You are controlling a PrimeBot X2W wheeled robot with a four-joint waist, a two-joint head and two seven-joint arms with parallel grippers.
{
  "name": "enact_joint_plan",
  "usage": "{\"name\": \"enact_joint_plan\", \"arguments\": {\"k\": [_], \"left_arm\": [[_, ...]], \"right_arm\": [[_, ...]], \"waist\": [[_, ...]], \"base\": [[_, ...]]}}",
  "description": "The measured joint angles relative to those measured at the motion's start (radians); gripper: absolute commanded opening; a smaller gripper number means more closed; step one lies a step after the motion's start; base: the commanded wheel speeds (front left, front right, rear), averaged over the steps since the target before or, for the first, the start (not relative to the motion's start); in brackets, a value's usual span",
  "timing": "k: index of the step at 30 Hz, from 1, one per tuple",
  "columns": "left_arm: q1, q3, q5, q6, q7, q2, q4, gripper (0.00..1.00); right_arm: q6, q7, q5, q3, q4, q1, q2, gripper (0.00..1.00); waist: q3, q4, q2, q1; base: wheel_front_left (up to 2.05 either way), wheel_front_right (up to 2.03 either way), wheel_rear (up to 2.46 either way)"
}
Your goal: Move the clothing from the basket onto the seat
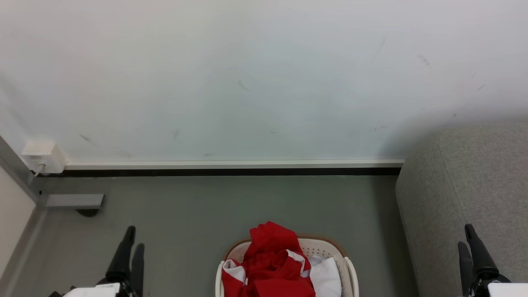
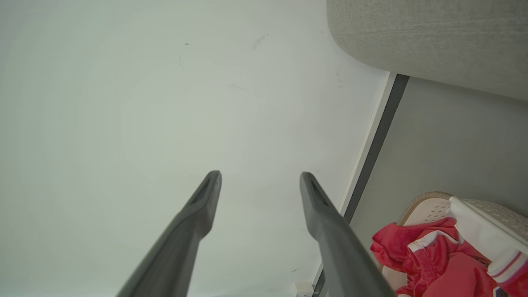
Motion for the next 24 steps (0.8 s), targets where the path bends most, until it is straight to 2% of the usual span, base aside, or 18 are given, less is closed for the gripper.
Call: {"name": "enact_joint_plan", "arguments": {"k": [10,24], "left_arm": [[0.0,-0.021,0.049,0.0,-0.046,0.0,0.005,1.0],[0.002,-0.053,0.297,0.021,-0.106,0.0,-0.018,1.0]], "right_arm": [[0.0,-0.048,-0.131,0.025,-0.007,0.0,-0.001,1.0],[0.0,-0.107,-0.459,0.052,-0.068,0.013,-0.002,1.0]], "waist": [[0.0,0.0,0.0,0.0],[0.004,-0.004,0.0,0.0]], "base": [[0.0,0.0,0.0],[0.0,0.0,0.0]]}}
